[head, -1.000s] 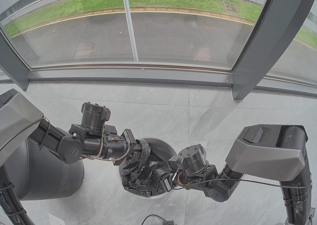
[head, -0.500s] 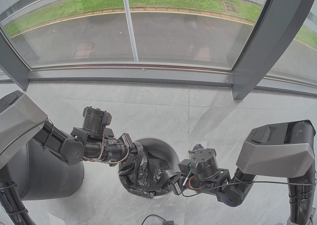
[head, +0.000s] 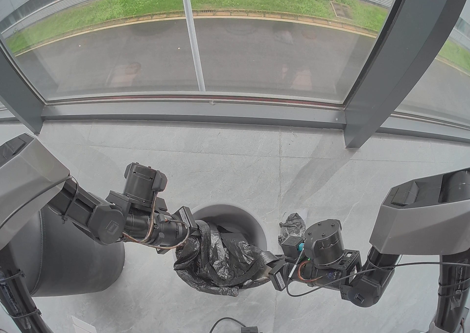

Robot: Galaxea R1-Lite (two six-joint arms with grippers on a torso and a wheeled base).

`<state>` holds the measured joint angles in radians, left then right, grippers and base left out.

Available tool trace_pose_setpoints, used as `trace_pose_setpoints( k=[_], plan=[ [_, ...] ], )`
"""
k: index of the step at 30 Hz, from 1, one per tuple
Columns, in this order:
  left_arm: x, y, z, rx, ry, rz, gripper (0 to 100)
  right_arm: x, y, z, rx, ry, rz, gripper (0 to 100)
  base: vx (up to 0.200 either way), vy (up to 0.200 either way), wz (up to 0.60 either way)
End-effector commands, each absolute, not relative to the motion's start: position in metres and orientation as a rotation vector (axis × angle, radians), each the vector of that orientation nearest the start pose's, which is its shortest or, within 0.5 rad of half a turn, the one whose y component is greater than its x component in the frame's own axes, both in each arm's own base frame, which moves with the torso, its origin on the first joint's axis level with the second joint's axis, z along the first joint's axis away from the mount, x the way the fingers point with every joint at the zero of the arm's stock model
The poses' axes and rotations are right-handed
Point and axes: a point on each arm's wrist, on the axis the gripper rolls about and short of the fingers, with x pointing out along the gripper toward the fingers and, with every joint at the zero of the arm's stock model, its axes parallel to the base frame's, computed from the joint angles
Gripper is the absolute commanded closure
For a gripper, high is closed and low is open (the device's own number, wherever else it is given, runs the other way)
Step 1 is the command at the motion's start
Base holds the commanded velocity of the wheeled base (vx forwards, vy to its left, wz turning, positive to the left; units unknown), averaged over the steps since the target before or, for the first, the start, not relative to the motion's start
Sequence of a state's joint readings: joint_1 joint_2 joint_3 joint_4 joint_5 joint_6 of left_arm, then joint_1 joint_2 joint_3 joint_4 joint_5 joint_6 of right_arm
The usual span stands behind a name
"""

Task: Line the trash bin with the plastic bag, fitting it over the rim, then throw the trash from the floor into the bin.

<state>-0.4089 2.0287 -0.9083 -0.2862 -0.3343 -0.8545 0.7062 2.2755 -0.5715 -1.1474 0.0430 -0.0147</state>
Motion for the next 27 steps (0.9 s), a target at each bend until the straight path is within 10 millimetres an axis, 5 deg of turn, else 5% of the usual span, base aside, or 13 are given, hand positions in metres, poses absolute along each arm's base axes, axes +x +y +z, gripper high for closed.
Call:
trace_pose_setpoints(
  k=[1,27],
  plan=[
    [0.309,-0.142,0.081,-0.737,1.071,-0.306,100,0.25,0.212,-0.008,-0.195,0.526,0.731,100,0.0,0.0,0.0],
    [0.283,-0.14,0.071,-0.689,1.215,-0.256,100,0.231,0.197,-0.025,-0.234,0.633,0.754,100,0.0,0.0,0.0]
  ],
)
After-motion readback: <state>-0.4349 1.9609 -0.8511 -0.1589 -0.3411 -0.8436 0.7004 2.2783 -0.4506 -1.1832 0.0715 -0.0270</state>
